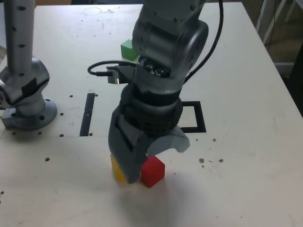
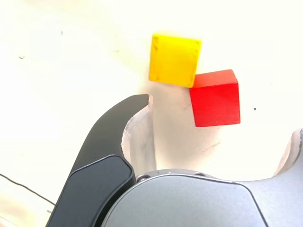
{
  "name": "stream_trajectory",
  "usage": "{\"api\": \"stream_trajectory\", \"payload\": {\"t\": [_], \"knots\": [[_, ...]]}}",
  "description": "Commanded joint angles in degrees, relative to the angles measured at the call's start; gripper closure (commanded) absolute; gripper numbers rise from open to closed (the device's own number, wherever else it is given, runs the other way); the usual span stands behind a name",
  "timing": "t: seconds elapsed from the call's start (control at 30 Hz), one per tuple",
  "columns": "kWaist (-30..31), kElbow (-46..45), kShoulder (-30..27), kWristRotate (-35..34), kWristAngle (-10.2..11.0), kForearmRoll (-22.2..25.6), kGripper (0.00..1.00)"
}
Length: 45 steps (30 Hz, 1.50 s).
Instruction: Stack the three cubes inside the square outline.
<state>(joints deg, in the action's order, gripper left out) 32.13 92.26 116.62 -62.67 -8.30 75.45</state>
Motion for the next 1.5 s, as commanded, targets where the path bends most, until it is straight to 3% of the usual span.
{"api": "stream_trajectory", "payload": {"t": [0.0, 0.57, 1.47], "knots": [[-0.23, -0.24, 0.75, -0.09, -0.17, -0.90, 0.02], [-1.69, -4.41, 2.73, -0.70, -1.39, -9.14, 0.02], [-4.00, -8.03, 3.10, -2.82, -0.74, -11.59, 0.04]]}}
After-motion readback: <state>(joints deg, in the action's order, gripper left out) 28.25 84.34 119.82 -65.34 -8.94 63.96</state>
